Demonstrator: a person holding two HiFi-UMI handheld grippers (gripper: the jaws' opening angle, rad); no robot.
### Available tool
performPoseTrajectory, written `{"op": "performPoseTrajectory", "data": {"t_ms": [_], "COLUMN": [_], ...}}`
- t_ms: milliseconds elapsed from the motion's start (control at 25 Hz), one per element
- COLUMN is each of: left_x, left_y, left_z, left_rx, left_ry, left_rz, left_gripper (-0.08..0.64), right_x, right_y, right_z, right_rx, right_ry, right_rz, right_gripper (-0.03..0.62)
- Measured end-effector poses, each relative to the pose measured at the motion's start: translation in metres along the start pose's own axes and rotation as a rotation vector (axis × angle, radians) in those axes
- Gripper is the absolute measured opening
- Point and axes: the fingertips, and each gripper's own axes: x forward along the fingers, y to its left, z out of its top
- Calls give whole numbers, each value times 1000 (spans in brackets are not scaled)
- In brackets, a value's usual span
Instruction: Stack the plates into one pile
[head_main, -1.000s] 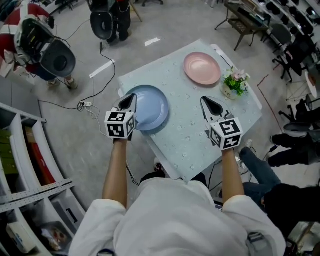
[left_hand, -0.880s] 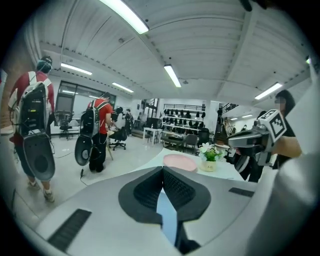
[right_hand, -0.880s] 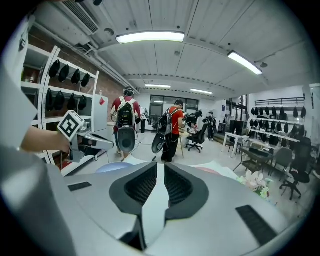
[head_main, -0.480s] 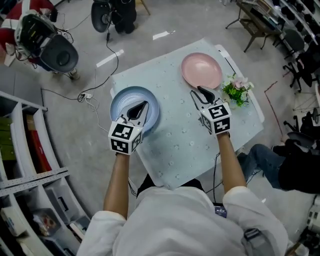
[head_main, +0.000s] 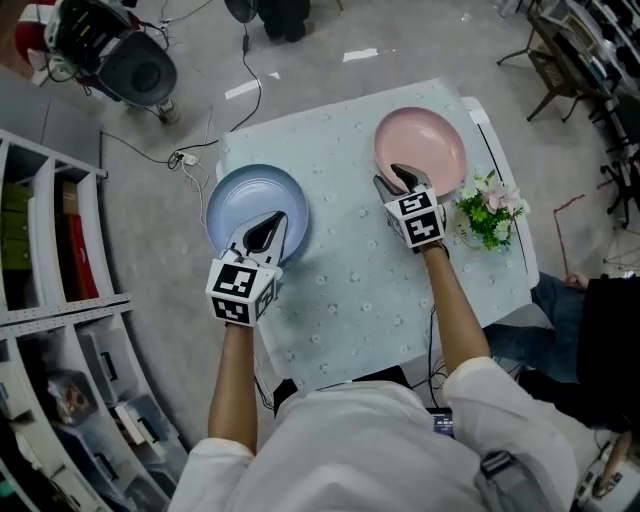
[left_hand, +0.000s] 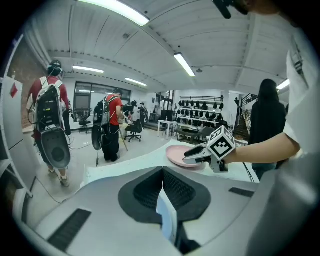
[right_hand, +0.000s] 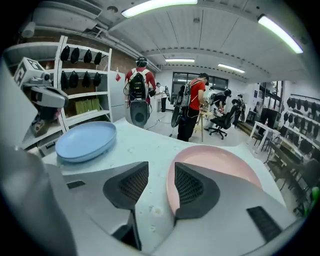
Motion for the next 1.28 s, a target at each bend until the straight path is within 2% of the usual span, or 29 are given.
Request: {"op": "performPoseTrajectory", "data": {"t_ms": [160,400,600,680,720,920,1160,1280], "left_x": [6,7,0,-3,-5,-20,-54,-81], "left_y": [1,13,20,24,25,33,47,56], "left_z": [-9,-22,-28,-30,-31,-39,-40,-37], "left_rx": [-20,-45,-45,-46,-48,-48,-36,-29], "left_ry": [22,41,54,52,50,39,4,-21], "left_rz": [34,68,71,69,66,52,39,39], "left_gripper": [18,18,18,18,18,18,18,18], "right_x": [31,62,70,70,70,59,22,2], "right_y": [-6,-17,-16,-18,-19,-13,21,46], "right_z": [-20,-40,-50,-50,-49,-54,-36,-23], "right_rx": [-48,-155,-167,-154,-155,-223,-345,-318], "right_ry": [73,195,305,316,319,350,332,303], "right_rz": [24,-16,-20,-18,-25,-55,-86,-74], "right_gripper": [173,182,150,134,93,71,41,38]}}
